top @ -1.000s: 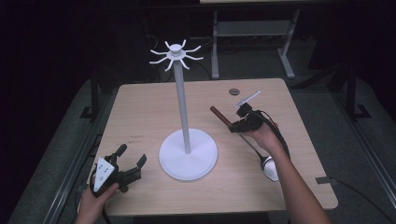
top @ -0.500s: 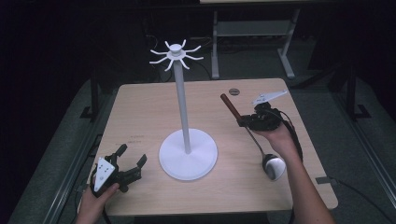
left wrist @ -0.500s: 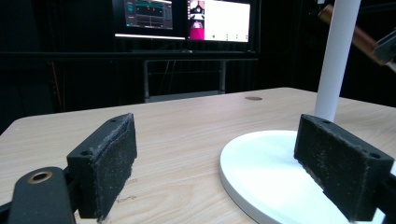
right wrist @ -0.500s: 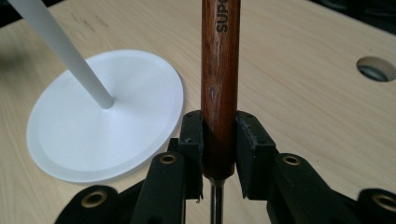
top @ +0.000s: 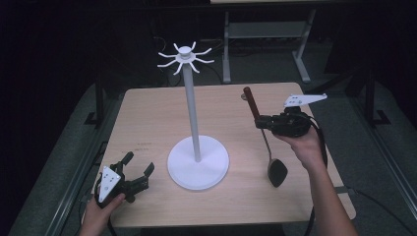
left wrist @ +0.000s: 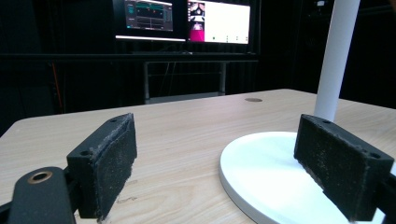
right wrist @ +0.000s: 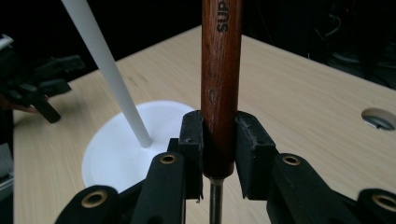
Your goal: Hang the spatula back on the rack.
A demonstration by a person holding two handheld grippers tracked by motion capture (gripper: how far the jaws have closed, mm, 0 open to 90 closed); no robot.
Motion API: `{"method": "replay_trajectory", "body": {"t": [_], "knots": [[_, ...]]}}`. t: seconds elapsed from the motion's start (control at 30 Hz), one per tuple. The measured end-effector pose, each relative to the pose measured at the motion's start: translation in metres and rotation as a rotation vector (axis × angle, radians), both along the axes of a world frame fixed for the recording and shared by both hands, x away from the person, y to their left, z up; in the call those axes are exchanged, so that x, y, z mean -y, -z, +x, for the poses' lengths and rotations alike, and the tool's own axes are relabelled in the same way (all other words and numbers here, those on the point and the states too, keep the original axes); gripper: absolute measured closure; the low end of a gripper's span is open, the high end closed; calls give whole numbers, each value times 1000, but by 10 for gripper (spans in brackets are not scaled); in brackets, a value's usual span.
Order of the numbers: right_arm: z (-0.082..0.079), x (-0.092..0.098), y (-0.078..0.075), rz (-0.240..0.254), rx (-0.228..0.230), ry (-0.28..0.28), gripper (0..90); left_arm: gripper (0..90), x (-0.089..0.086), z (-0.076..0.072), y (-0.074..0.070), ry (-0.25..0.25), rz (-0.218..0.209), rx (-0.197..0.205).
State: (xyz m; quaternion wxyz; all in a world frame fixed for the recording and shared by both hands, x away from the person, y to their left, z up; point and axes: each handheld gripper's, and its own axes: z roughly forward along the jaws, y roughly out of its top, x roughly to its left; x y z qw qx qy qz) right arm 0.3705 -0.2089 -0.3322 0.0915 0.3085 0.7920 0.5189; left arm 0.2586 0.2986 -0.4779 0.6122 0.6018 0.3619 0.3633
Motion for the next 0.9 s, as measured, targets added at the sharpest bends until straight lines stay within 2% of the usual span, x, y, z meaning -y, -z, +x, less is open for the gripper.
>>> {"method": "replay_trajectory", "body": {"t": [0.27, 0.4, 0.63, 0.8, 0.83, 0.9], "knots": [[-9, 4, -13, 92, 53, -46, 734, 127, 0, 0, 0, 2, 2, 2], [-11, 5, -17, 136, 58, -62, 734, 126, 0, 0, 0, 3, 6, 5], [-17, 4, -27, 156, 83, -78, 733, 126, 0, 0, 0, 1, 0, -1], [-23, 0, -39, 167, 118, -102, 733, 127, 0, 1, 0, -1, -1, 1], [-25, -2, -42, 171, 127, -107, 734, 127, -1, 0, 0, 0, 12, -1], [-27, -4, -48, 177, 142, -119, 734, 127, 0, 1, 0, -1, 1, 1]]}}
